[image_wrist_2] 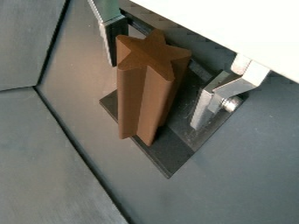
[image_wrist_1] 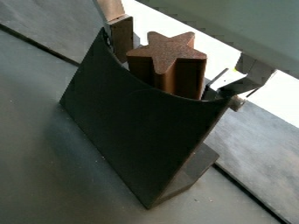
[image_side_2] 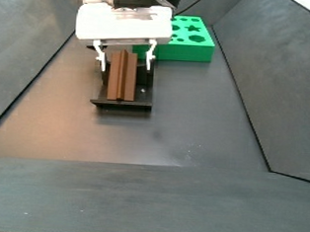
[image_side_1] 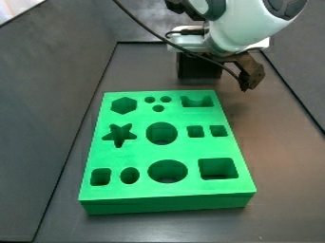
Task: Pick up the star object. Move up. Place the star object on the fixture. Regrasp the star object. Move to above the board. Insert the star object.
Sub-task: Regrasp the star object, then move to above the board.
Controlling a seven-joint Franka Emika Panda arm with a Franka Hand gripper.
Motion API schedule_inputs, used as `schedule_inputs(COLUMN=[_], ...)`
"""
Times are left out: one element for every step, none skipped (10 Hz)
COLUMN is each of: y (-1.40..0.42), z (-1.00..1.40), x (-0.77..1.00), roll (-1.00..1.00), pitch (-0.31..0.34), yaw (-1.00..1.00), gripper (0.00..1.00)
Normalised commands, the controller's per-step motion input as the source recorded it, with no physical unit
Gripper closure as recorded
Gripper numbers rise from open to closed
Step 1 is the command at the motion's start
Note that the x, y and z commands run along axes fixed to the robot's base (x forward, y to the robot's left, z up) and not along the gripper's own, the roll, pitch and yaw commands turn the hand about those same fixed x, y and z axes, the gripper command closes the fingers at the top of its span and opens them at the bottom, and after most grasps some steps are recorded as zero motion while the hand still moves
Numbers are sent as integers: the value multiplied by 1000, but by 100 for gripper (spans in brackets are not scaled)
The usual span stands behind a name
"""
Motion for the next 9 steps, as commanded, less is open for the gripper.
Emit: schedule_inputs(y=[-8, -8, -8, 0, 14, 13, 14, 16, 17], z=[-169, -169, -169, 0, 1000, 1000, 1000, 1000, 1000], x=[10, 10, 10, 0, 50, 49, 40, 32, 26], roll=[60, 59, 59, 0, -235, -235, -225, -194, -166], pitch=[-4, -4, -4, 0, -75, -73, -54, -42, -34], yaw=[-3, -3, -3, 0, -45, -49, -61, -67, -65], gripper=[0, 0, 0, 100, 100, 100, 100, 100, 100])
